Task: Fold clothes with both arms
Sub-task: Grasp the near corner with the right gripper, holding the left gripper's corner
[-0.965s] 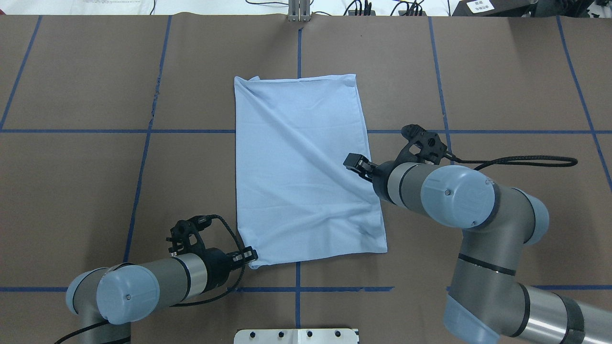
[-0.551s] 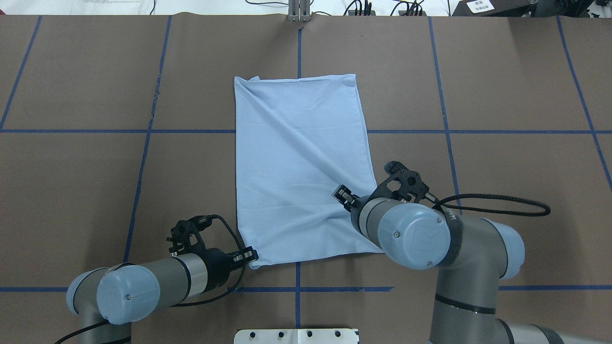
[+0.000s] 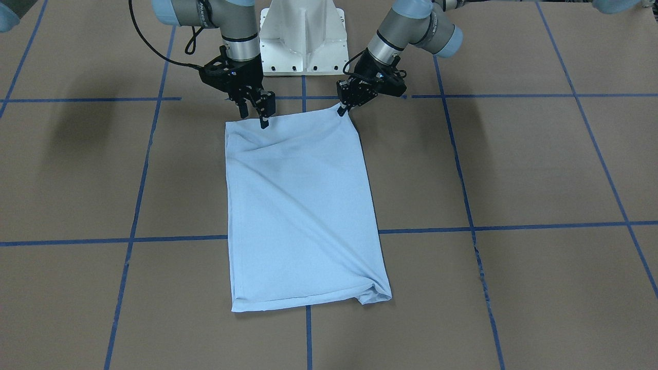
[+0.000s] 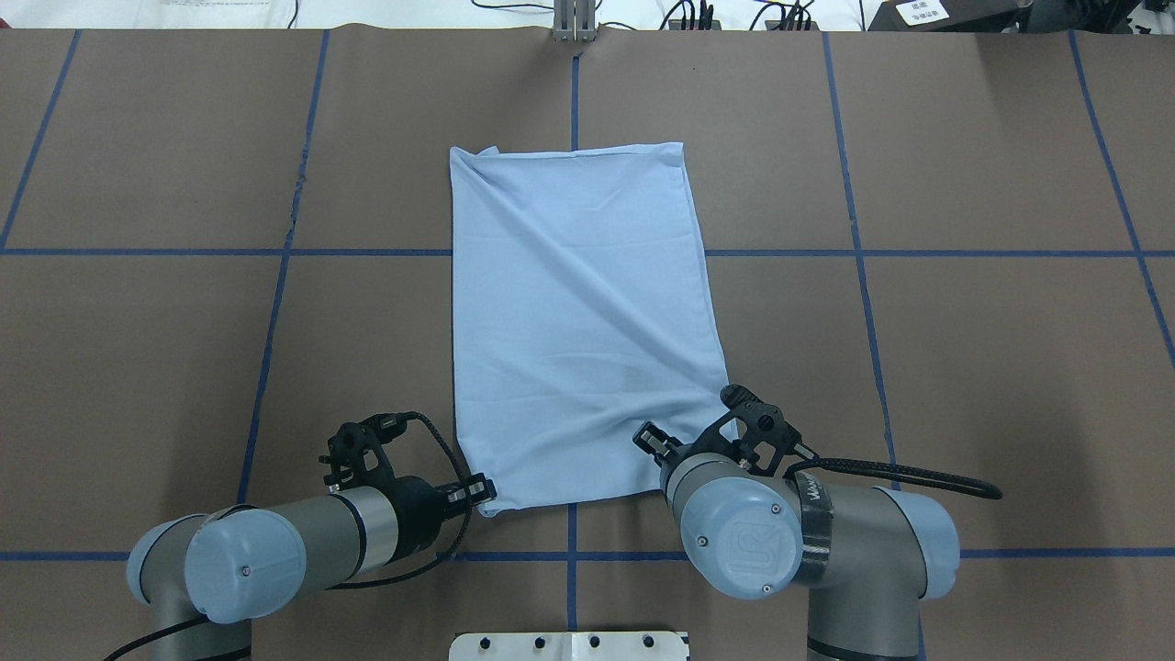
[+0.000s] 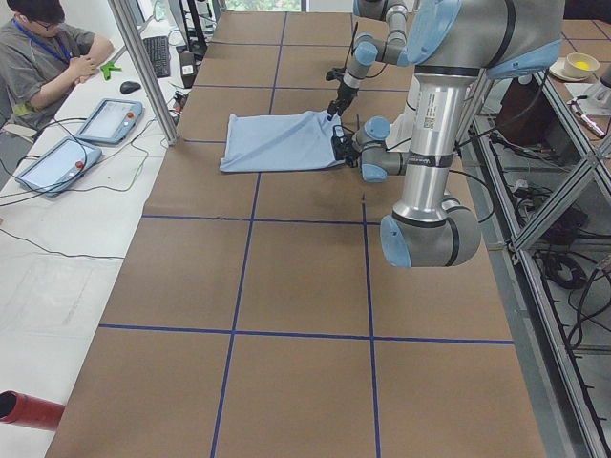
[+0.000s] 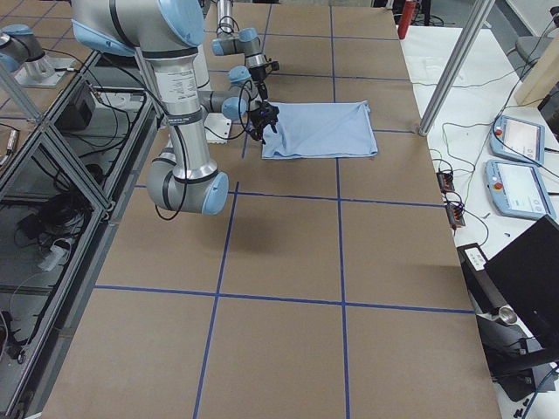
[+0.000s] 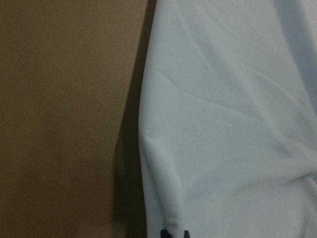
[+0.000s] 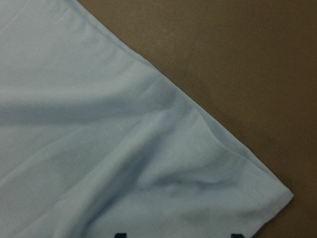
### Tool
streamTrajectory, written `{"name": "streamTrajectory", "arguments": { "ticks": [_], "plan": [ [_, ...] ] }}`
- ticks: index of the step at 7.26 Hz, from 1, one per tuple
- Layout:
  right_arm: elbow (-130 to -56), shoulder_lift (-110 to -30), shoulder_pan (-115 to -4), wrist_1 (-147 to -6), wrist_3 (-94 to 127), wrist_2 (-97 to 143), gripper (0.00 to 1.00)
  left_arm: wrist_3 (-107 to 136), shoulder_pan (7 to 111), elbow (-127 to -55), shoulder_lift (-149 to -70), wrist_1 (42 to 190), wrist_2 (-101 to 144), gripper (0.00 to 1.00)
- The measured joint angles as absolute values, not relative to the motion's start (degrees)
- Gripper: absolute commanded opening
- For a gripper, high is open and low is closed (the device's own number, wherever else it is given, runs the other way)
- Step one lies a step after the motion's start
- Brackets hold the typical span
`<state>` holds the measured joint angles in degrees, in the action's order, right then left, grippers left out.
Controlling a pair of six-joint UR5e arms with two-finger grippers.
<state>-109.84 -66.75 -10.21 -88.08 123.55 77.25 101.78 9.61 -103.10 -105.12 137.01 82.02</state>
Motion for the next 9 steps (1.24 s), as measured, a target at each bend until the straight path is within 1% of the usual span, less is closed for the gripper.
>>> {"name": "streamTrajectory", "arguments": {
  "ticks": [4, 5, 6, 9],
  "plan": [
    [-108.1, -66.7, -9.5, -88.2, 124.6, 76.4, 0.75, 101.8, 9.7, -103.3, -105.1, 137.0, 82.0, 0.0],
    [-108.1, -66.7, -9.4, -88.2, 124.8, 76.4, 0.69, 101.8, 9.7, -103.3, -105.0, 137.0, 82.0, 0.0],
    [-108.0, -66.5, -9.3, -88.2, 125.4, 76.3, 0.66, 101.8, 9.7, -103.4, -104.9, 137.0, 82.0, 0.0],
    [-107.5, -65.8, -9.1, -88.1, 126.1, 75.0, 0.66, 101.8, 9.7, -103.6, -104.7, 137.0, 82.0, 0.0]
  ]
}}
